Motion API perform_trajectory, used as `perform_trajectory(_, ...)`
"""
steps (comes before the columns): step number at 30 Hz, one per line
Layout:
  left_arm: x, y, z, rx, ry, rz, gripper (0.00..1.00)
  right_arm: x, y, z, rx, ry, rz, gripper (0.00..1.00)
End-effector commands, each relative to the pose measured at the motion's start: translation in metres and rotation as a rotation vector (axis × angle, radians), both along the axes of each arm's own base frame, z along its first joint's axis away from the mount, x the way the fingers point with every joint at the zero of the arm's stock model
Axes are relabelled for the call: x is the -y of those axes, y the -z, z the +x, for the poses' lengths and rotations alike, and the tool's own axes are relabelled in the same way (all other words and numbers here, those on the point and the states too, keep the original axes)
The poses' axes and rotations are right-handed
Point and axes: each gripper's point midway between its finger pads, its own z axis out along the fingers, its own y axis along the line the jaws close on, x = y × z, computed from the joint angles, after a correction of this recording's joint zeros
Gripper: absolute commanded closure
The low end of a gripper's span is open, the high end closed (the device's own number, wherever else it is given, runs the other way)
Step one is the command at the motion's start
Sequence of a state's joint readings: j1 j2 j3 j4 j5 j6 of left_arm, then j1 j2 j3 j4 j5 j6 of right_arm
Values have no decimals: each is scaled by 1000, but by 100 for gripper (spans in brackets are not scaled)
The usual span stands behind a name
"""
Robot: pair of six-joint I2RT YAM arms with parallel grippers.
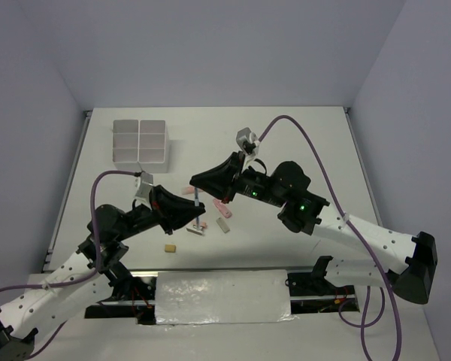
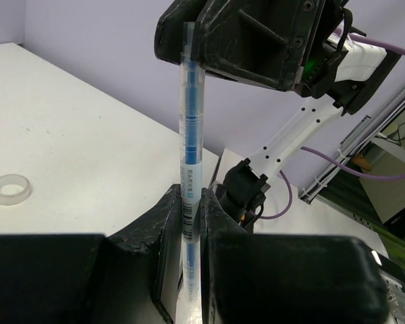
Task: Sort the stationery into containers
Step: Close the pen cap on the pen.
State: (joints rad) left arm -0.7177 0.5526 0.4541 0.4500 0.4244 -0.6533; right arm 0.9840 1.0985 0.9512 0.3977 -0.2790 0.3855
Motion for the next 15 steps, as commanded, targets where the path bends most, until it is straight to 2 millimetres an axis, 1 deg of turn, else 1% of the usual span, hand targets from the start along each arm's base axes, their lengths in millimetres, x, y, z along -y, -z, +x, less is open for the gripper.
perform_trajectory(1,-5,-32,-5,97,-5,-57,100,1,-17,-3,24,-3,32,100)
perform_trajectory(3,-6,-34,-5,107,-14,-57,100,2,-13,-3,25,-9,36,100)
perform_trajectory(4,-7,-37,-4,115,-22,-59,100,0,-6,-3,22,-12,24,100)
perform_trajectory(6,-8,-41,-3,132,-36,-57,100,-2,3,-4,19,-23,7,100)
perform_trajectory(8,-11,-47,0,155,-59,-54,100,-5,24,-4,-4,-33,-29,100)
perform_trajectory(9,-12,-49,1,161,-69,-53,100,-6,23,-5,-5,-38,-26,100)
perform_trajectory(10,-13,-51,2,169,-78,-50,100,-6,34,-4,-19,-40,-43,100)
perform_trajectory(11,-14,-56,3,187,-94,-49,100,-7,38,-6,-22,-49,-48,100)
perform_trajectory(12,-16,-60,4,206,-105,-42,100,-8,49,-6,-33,-51,-64,100)
perform_trajectory(14,-18,-64,6,222,-128,-36,100,-9,60,-7,-41,-56,-85,100)
perform_trajectory(15,-19,-64,6,226,-133,-29,100,-9,70,-5,-55,-52,-103,100)
